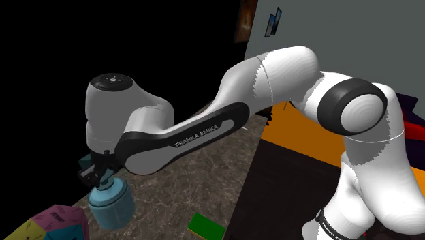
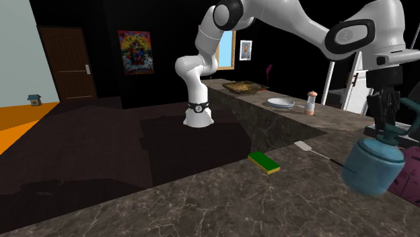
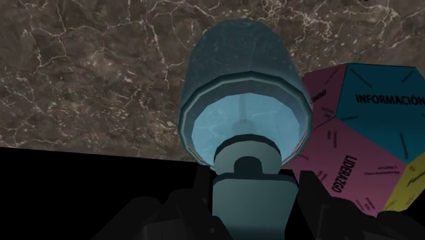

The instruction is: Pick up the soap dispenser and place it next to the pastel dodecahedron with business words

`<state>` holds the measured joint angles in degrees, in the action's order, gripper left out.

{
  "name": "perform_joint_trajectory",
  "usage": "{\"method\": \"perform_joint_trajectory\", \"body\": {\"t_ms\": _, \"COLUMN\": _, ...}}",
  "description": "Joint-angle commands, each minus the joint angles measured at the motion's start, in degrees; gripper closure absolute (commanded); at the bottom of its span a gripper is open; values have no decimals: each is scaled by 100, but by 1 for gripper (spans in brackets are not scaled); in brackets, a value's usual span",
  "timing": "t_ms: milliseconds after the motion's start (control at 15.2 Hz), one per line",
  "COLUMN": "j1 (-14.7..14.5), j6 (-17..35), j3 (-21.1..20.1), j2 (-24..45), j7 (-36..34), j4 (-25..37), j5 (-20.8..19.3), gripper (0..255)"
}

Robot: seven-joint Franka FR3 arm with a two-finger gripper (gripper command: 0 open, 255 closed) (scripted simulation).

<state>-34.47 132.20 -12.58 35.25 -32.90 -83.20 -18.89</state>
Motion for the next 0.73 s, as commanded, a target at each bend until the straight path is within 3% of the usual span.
{"method": "perform_joint_trajectory", "body": {"t_ms": 0, "j1": -8, "j6": 111, "j3": 19, "j2": 71, "j7": -28, "j4": -30, "j5": -30, "gripper": 255}}
{"method": "perform_joint_trajectory", "body": {"t_ms": 660, "j1": -44, "j6": 515, "j3": 101, "j2": 335, "j7": -151, "j4": -177, "j5": -145, "gripper": 255}}
